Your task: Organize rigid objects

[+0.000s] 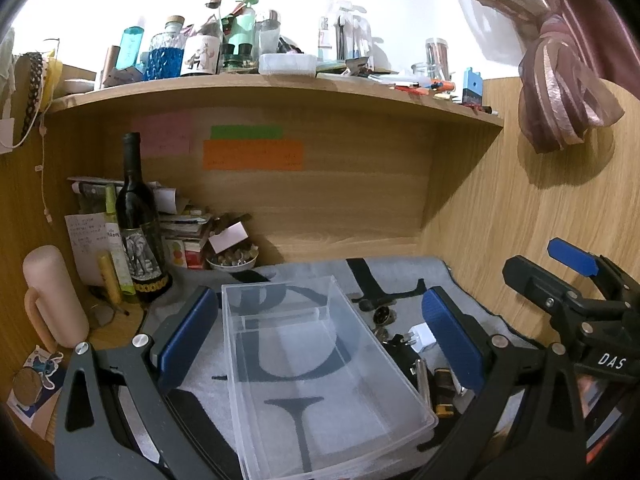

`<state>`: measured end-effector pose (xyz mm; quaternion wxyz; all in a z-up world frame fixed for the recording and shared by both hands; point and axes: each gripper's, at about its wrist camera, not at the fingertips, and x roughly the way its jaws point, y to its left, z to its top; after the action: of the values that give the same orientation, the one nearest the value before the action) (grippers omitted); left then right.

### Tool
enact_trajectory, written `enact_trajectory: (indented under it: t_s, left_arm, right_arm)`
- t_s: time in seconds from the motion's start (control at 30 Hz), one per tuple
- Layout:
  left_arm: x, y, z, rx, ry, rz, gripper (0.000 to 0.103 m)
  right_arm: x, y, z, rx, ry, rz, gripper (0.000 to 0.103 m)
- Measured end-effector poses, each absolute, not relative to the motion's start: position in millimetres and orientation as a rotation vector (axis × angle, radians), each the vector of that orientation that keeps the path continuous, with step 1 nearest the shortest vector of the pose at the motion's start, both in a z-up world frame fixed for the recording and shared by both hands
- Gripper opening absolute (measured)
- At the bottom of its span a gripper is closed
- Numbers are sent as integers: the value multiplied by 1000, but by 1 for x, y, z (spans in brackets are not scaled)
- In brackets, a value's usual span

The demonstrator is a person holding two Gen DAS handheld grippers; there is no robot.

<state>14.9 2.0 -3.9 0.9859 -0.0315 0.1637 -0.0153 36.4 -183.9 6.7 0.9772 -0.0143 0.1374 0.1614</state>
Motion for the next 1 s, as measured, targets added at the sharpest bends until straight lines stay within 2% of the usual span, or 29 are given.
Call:
enact_trajectory:
  t_s: [0.4,0.43,0.5,0.6,0.83,1.0]
  left_arm:
    - [37,34,-25,-123,428,-29,101]
    - [39,39,-28,-123,444,-10,90]
    - [47,48,-34,-116,494,34,76]
    - [58,63,-45,-131,561,43,70]
    - [88,89,-79,-190,749,19,36]
    - [100,92,-94,-203,816,-16,24]
  right_arm:
    - [65,-184,-15,-42,353,284,103]
    - [68,-184,-17,-45,365,278,103]
    - [76,-185,-23,-55,389,262,103]
    - [87,-187,-30,-50,418,260,101]
    - [108,-182,-40,-99,482,268,87]
    - [129,-176,-49,-137,542,282,79]
